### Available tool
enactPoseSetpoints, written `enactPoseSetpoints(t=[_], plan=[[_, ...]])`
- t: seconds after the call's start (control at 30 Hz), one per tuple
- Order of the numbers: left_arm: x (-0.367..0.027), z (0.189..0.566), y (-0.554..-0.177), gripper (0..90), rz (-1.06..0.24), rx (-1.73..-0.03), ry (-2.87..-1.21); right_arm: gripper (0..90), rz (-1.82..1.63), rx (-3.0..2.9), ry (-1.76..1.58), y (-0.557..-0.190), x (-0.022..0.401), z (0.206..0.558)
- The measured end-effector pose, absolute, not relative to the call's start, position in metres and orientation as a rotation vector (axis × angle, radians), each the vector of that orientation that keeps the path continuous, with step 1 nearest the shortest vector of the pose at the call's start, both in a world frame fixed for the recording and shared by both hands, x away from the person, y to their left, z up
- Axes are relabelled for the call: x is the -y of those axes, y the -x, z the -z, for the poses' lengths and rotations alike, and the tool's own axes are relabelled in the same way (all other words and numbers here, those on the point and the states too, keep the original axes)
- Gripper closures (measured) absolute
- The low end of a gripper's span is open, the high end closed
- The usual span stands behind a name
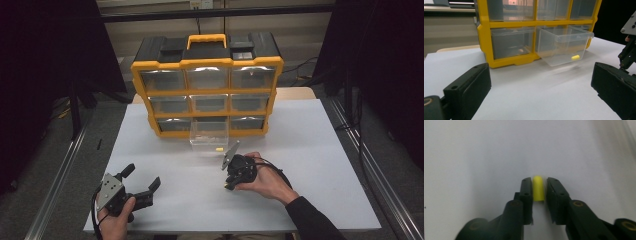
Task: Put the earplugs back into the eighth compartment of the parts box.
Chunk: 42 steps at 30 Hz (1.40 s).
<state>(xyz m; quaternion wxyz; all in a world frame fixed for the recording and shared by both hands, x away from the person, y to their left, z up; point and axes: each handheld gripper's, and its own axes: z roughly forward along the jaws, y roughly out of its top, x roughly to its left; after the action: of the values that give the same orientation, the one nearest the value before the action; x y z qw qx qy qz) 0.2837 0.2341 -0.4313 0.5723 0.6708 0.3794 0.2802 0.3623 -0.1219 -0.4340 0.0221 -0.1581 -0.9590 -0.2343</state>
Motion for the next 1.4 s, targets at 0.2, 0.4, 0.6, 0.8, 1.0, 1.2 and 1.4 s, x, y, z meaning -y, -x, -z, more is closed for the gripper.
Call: enactPoseSetpoints(t=[0.2,0.4,0.6,0.8,1.0,1.2,1.4], plan=[[-0.234,0.431,-0.284,2.8,-0.654,-0.89,-1.573,80.4,0.721,2.968,0.51,-0.363,0.122,0.434],[-0.234,0.431,-0.284,2.8,-0.654,-0.889,-1.572,81.3,0.753,2.939,0.528,-0.364,0.125,0.435],[-0.234,0.431,-0.283,2.8,-0.65,-0.888,-1.568,81.3,0.792,2.919,0.531,-0.365,0.127,0.433],[-0.234,0.431,-0.283,2.8,-0.657,-0.884,-1.572,81.3,0.847,2.904,0.54,-0.366,0.132,0.429],[-0.233,0.431,-0.283,2.8,-0.65,-0.882,-1.566,81.1,0.91,2.89,0.56,-0.368,0.138,0.425],[-0.233,0.43,-0.283,2.8,-0.653,-0.881,-1.564,80.9,0.979,2.88,0.571,-0.368,0.142,0.421],[-0.234,0.43,-0.283,2.8,-0.654,-0.879,-1.568,80.8,1.03,2.861,0.581,-0.368,0.146,0.418]])
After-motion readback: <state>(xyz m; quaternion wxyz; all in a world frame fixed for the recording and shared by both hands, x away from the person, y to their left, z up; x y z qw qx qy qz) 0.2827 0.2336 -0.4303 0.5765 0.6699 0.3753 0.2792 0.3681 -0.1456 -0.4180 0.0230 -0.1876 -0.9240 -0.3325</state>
